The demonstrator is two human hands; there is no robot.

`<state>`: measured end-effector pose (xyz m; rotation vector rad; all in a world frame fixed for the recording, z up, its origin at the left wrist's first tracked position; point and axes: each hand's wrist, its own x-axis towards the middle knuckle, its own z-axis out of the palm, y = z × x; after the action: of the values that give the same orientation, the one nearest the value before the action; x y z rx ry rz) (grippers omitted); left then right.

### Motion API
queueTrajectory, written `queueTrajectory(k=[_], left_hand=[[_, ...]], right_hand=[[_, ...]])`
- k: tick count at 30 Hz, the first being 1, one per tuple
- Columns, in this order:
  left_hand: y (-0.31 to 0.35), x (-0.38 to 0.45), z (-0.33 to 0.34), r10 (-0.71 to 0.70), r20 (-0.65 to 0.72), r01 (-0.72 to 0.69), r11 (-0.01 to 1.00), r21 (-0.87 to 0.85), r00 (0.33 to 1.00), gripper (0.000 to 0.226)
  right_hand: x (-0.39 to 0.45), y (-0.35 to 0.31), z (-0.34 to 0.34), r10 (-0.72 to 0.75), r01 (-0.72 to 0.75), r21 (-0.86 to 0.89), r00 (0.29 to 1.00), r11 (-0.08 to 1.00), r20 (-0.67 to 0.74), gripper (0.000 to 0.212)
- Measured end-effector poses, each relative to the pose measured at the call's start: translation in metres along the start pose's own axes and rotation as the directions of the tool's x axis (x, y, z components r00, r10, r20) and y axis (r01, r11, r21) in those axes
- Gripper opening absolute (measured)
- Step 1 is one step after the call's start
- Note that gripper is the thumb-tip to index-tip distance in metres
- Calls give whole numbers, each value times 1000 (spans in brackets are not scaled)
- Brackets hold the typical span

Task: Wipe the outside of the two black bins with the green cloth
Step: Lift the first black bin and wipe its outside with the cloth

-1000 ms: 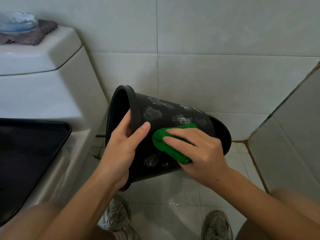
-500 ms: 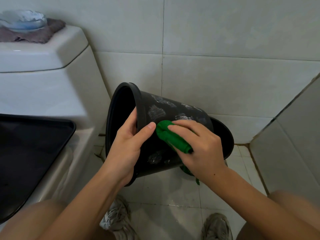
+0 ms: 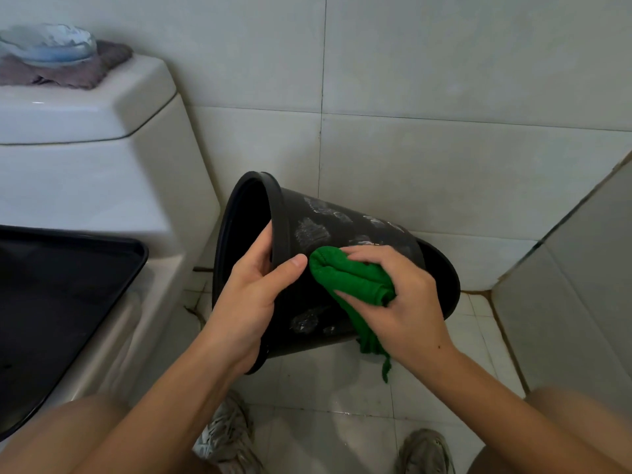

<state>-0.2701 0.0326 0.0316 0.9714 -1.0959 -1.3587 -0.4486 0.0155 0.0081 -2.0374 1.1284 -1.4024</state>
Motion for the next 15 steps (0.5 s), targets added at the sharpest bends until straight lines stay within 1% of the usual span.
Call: queueTrajectory(k=[3, 4, 6, 8, 11, 15], left_hand=[[-2, 0, 3, 14, 46, -15, 1000, 20, 999, 58], [-2, 0, 5, 22, 62, -23, 999, 27, 998, 58], [-3, 0, 10, 40, 93, -44, 998, 48, 995, 58], [-5, -1, 13, 49, 113, -58, 996, 73, 992, 58], [-6, 0, 9, 50, 118, -58, 996, 71, 992, 55], [-4, -4, 2, 62, 111, -71, 994, 84, 992, 54]], right_hand=[[12, -4, -11, -47, 40, -64, 991, 997, -122, 30], [19, -7, -15, -74, 56, -113, 985, 992, -156, 29], [32, -9, -18, -113, 72, -267, 983, 961, -142, 30], [39, -10, -13, -106, 72, -377, 992, 923, -72, 32], [37, -7, -9, -118, 113, -335, 993, 935, 6, 32], [20, -6, -9, -215, 226, -249, 974, 942, 70, 32]])
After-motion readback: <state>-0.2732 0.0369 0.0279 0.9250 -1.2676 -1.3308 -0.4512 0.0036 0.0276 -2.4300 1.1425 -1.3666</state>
